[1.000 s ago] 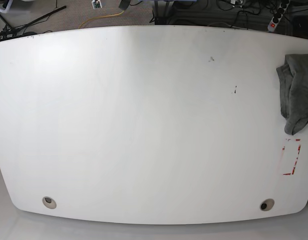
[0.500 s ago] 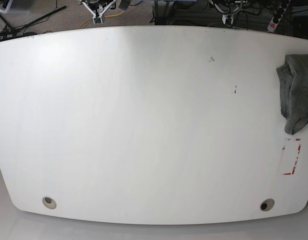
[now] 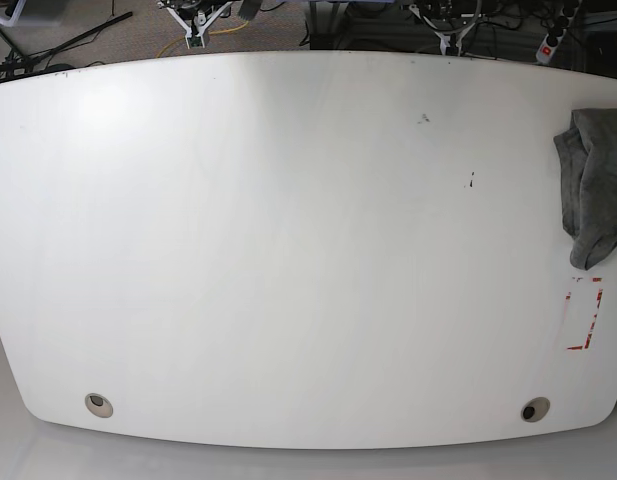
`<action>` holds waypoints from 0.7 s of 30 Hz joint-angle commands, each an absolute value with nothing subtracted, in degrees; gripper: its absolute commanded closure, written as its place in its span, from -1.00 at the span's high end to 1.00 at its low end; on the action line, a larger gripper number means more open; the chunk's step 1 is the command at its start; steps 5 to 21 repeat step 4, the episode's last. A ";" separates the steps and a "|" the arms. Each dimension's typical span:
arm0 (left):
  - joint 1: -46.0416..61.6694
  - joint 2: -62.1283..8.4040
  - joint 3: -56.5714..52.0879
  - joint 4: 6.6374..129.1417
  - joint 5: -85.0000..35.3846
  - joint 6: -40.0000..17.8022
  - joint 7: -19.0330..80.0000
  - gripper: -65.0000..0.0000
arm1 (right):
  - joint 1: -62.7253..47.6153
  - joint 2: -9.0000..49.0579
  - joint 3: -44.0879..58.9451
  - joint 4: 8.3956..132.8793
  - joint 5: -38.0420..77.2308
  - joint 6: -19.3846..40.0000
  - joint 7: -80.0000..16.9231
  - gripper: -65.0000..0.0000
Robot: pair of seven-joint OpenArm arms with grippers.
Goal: Fold the T-shirt properly
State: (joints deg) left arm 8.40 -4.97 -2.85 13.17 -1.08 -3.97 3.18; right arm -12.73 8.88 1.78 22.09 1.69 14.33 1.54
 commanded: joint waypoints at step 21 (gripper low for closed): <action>8.31 -5.23 -2.86 13.41 -1.01 -3.74 3.21 -0.01 | -12.09 9.27 1.80 22.20 1.80 14.46 2.24 -0.31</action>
